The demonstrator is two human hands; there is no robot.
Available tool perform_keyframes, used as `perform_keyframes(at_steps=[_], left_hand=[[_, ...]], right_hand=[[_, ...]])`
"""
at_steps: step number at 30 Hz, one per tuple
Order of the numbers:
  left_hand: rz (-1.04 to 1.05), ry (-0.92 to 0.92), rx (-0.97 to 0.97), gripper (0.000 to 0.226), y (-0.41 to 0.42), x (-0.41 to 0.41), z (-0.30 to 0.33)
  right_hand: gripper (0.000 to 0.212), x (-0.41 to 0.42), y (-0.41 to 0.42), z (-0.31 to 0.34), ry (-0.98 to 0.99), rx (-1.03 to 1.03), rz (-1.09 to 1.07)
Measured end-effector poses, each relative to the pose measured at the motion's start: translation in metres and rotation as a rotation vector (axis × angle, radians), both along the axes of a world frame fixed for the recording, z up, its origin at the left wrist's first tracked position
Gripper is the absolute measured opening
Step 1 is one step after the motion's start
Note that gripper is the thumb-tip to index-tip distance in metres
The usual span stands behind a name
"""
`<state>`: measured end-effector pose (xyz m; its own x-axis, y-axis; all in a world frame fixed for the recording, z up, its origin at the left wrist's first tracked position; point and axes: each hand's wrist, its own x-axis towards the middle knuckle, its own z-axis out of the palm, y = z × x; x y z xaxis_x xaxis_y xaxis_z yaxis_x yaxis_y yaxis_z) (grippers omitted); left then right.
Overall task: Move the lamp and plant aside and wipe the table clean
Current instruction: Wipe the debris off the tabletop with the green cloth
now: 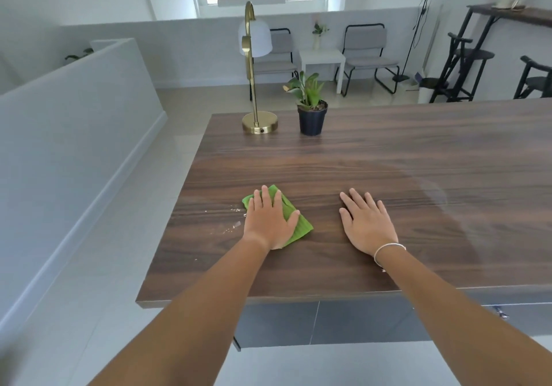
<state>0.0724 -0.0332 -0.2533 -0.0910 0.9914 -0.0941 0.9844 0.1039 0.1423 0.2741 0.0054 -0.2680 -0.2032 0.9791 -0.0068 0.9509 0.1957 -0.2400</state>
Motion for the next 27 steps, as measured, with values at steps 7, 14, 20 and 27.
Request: perform_keyframes(at_steps=[7, 14, 20, 27], left_hand=[[0.066, 0.082, 0.004, 0.07, -0.039, -0.062, -0.004], [0.185, 0.065, 0.007, 0.069, -0.043, -0.107, 0.002], [0.129, 0.053, 0.038, 0.072, -0.007, -0.063, 0.0], [0.064, 0.012, 0.069, 0.071, -0.047, -0.093, -0.008]], right_hand=[[0.051, 0.006, -0.003, -0.001, 0.005, -0.013, 0.007], [0.051, 0.003, -0.002, -0.001, -0.003, 0.005, 0.011], [0.05, 0.002, 0.0, -0.002, -0.025, 0.017, 0.005], [0.05, 0.002, -0.002, -0.002, -0.04, -0.007, 0.01]])
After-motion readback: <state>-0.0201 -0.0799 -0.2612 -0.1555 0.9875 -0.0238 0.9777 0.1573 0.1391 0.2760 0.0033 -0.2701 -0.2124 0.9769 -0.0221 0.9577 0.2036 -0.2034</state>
